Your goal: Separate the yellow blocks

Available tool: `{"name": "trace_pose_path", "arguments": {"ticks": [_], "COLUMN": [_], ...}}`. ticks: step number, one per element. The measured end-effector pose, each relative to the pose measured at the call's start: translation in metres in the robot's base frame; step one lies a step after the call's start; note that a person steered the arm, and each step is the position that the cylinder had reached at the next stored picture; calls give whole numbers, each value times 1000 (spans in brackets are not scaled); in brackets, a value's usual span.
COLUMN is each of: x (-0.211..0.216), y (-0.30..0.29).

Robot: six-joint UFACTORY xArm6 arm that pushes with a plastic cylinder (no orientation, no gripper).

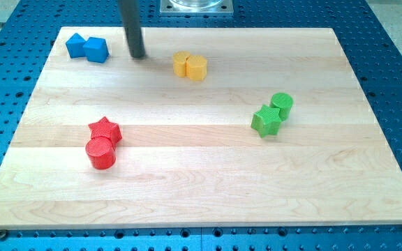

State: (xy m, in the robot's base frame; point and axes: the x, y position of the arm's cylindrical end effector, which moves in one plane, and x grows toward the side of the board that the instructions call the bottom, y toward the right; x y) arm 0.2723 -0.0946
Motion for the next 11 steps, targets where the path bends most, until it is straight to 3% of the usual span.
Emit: {"name": "trace_pose_path", "arguments": {"ticks": [2,3,4,5,8,9,10,11], "x": [11,45,49,81,62,61,101,109], "y": [126,133,114,137,51,-27,-67,-103]}}
